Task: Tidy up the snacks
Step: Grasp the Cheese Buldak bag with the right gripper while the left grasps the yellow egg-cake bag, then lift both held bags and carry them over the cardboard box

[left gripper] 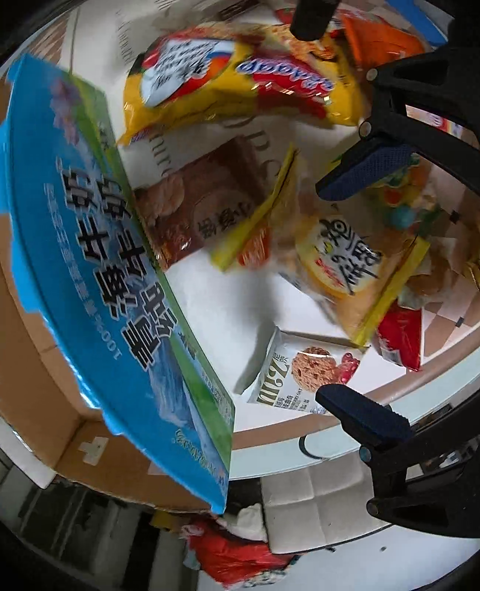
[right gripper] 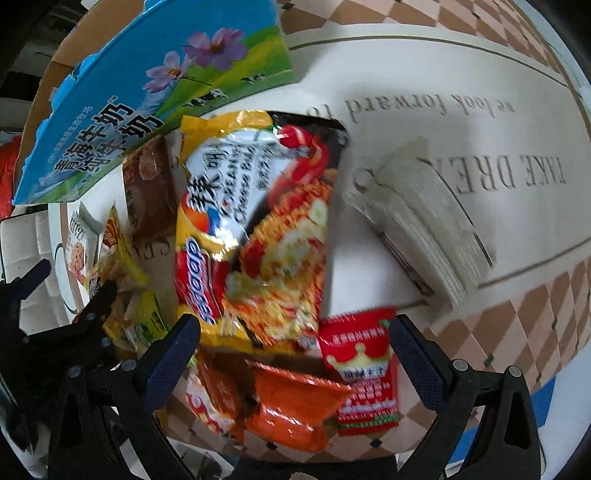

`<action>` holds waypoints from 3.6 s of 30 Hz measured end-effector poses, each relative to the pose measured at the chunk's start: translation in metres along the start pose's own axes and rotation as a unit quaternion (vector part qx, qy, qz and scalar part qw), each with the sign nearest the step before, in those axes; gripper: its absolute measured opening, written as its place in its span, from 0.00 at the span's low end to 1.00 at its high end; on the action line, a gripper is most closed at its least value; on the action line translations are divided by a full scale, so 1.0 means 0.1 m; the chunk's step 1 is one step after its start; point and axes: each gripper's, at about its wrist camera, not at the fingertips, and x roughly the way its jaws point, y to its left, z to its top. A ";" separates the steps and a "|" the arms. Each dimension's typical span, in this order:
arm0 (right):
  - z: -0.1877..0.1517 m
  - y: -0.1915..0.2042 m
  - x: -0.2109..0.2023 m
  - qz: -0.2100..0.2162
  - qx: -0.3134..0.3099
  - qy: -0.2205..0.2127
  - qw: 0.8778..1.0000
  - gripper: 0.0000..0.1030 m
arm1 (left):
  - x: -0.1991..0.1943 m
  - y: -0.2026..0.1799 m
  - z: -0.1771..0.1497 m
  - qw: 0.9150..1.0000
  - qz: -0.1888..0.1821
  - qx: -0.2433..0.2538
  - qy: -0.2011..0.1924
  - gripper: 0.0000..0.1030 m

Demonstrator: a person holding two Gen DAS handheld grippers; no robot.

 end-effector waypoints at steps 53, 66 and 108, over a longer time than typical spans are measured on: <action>0.66 0.49 1.08 -0.065 -0.013 0.072 0.995 0.88 | 0.71 0.50 -0.23 0.968 -0.100 -0.210 0.097 0.46; 0.49 0.34 0.98 -0.043 -0.032 0.046 0.997 0.85 | 0.48 0.35 -0.24 0.968 -0.083 -0.217 0.091 0.36; 2.04 0.82 -0.48 -0.015 -0.072 -0.089 0.993 0.85 | -0.30 1.54 2.13 0.938 -0.268 -0.217 0.032 0.36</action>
